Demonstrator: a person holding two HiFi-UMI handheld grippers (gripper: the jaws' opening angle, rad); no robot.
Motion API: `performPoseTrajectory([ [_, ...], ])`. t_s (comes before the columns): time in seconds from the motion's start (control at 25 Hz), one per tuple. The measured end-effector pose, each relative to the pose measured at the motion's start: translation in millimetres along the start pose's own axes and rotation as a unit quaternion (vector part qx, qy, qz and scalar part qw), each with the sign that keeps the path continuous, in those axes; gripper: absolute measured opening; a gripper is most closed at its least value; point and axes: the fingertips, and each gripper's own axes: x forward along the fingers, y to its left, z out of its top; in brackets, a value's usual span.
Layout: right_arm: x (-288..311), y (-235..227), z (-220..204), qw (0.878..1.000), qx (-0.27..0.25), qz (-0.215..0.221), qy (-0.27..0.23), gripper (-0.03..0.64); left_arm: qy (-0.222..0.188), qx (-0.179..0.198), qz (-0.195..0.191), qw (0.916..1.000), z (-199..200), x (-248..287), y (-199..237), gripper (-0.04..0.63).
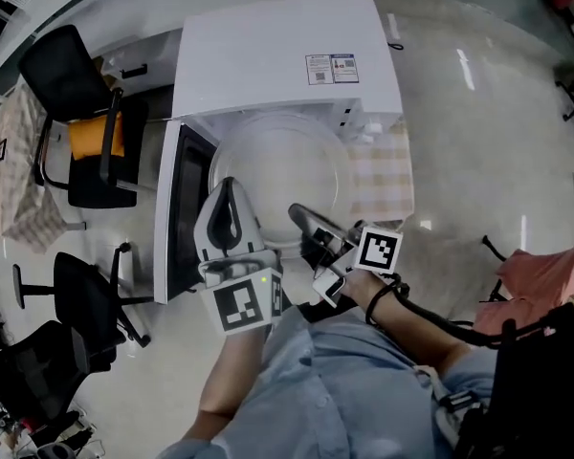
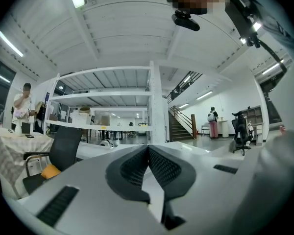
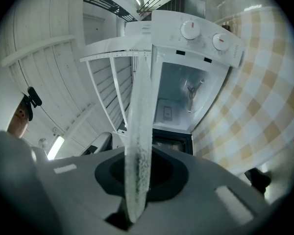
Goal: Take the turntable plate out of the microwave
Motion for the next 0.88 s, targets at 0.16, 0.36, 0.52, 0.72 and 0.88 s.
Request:
performPoseTrajectory([
  [0.16,8.1,23.5,9.4,1.0,-0.018,0.015,0.008,0.026,-0.019,0.002,-0.001,0.9998,24.4,2.7,-2.5,0.008],
  [0.36,25.8,34.8,30.7,1.0,-0.023,0.017,0.002,0.026,-0.042,0.007,-0.012,0.999,54.0,14.0,-5.1,0.008],
  [0.52,41.0,27.6,52.4,1.0,-0.013,0.003,-0.013,0.028,-0.053,0.011,-0.014,0.9984,67.5,29.5,1.0,0.008],
  [0.72,58.6,19.7,74.3,0.999,0.002,-0.005,-0.037,0.028,-0.049,0.011,-0.014,0.9987,69.2,47.0,16.0,0.008],
  [0.88,72.5,13.3,87.0,0.999,-0.006,-0.007,-0.048,0.028,-0.041,0.006,-0.016,0.999,63.4,61.2,26.4,0.008],
])
